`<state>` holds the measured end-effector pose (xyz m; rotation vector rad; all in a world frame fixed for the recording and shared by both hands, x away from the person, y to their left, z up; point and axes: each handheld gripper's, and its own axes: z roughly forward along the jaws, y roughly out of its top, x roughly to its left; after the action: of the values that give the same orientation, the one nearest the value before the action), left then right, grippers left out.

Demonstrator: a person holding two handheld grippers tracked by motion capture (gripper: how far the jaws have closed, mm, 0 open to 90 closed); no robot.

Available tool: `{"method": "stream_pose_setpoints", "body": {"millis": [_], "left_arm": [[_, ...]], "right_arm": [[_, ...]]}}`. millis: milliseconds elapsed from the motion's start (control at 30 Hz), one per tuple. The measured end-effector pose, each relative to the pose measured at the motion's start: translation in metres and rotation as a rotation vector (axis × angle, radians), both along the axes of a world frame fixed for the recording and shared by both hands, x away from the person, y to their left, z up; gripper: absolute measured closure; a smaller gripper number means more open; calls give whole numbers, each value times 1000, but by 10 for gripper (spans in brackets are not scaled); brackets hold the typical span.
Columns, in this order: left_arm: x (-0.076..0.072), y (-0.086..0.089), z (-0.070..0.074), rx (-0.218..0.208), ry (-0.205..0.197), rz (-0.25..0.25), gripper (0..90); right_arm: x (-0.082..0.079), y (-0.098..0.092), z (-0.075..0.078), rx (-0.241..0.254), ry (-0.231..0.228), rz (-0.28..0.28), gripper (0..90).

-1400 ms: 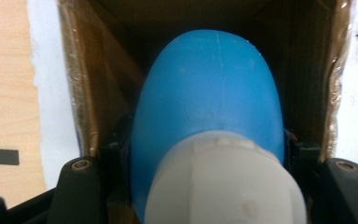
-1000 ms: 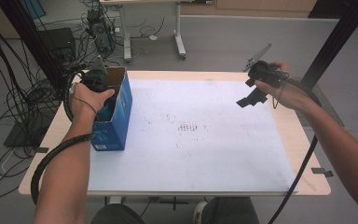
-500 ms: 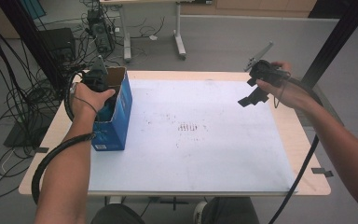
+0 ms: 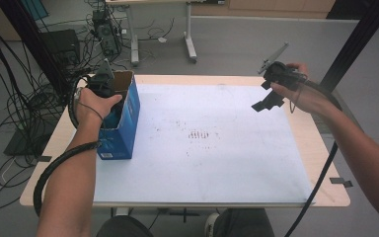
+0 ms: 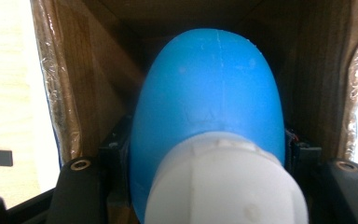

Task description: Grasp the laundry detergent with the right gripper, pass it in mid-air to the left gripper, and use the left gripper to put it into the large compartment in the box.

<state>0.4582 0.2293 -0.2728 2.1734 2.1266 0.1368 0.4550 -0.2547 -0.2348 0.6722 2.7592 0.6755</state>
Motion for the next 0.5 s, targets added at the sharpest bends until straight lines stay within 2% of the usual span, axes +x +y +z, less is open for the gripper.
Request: {"method": "stream_pose_setpoints", "body": {"millis": [500], "left_arm": [[0,-2,0,5,-1,-2,367]], "right_arm": [[-1,-1,2,-2,-2,0,50]]}}
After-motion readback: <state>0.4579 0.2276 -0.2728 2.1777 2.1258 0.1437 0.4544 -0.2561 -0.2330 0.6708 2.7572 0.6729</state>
